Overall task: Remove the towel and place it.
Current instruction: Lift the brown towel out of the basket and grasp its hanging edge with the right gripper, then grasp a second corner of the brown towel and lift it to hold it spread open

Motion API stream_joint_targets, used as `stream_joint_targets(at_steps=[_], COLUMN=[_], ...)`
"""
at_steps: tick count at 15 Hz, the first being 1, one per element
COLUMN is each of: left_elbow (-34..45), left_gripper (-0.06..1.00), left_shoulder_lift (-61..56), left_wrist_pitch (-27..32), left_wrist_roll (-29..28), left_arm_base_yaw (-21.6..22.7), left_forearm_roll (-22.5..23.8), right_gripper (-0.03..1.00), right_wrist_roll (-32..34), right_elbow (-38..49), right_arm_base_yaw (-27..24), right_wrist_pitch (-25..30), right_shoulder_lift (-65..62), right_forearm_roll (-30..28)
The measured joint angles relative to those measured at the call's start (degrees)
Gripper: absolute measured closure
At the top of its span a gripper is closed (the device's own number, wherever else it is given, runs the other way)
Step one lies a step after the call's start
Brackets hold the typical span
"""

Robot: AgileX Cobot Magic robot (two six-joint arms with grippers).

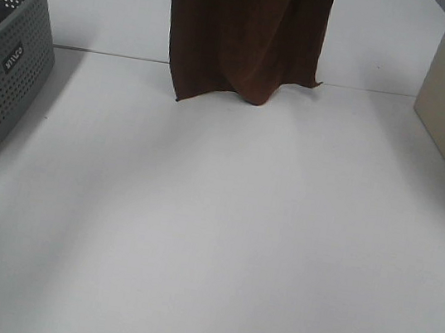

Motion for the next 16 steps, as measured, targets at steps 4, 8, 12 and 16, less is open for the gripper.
stream_joint_targets(at_steps=[4, 8, 12, 16], left_elbow=[0.00, 0.00, 0.00, -0.97], left_gripper=[0.94, 0.94, 0.94, 0.94], left_shoulder_lift=[1.09, 1.09, 1.09, 1.55], left_wrist_pitch=[-7.56, -9.97, -13.29, -14.04], left_wrist_roll=[-0.11, 0.06, 1.55, 6.36], left_arm_base_yaw=[2.23, 2.29, 2.29, 2.29], left_forearm_roll=[-1.83, -1.95, -1.95, -3.21], right_gripper=[0.96, 0.96, 0.96, 0.96], right_wrist_roll=[0.00, 0.00, 0.00, 0.00], right_elbow=[0.00, 0.00, 0.00, -0.29], right_arm_base_yaw=[0.00, 0.00, 0.00, 0.00], right_wrist_pitch=[-3.27, -4.18, -8.31, -14.50], right_shoulder_lift=[0.57, 0.57, 0.57, 1.38], right_forearm_roll=[-1.49, -1.49, -1.49, -1.49])
